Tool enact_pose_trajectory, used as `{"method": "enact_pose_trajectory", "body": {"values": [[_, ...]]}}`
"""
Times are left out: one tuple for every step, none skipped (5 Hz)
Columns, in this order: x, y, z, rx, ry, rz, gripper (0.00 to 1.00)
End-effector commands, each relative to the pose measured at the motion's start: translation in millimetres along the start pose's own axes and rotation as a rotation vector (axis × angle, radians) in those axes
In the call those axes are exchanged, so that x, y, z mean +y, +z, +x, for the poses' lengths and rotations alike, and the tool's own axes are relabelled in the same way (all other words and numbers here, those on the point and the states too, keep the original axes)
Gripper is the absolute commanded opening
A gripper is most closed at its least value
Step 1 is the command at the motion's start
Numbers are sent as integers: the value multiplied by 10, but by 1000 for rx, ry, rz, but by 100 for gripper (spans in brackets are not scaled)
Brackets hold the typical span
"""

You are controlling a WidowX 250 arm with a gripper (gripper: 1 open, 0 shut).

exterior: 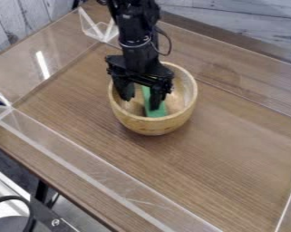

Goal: Remove the green block from inside the brown bowl and put it on the table

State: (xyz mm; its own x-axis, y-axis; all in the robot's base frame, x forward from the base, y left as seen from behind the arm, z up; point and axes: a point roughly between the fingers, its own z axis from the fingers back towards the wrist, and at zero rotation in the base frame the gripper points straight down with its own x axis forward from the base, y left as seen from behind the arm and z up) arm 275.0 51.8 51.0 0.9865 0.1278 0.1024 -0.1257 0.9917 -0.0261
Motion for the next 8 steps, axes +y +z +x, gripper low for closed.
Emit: {"method": "enact_pose_trajectory", "body": {"values": [[-87,157,100,-75,-17,-9,100],[-117,264,88,-49,16,9,100],[-137,347,87,-28,48,25,100],[-116,225,63,-22,57,19,100],[-134,153,70,-27,82,18,100],[-147,68,82,-31,111,21,100],[-153,-46,50,-6,134,22,100],[-163,-135,17,16,151,24,100]]}}
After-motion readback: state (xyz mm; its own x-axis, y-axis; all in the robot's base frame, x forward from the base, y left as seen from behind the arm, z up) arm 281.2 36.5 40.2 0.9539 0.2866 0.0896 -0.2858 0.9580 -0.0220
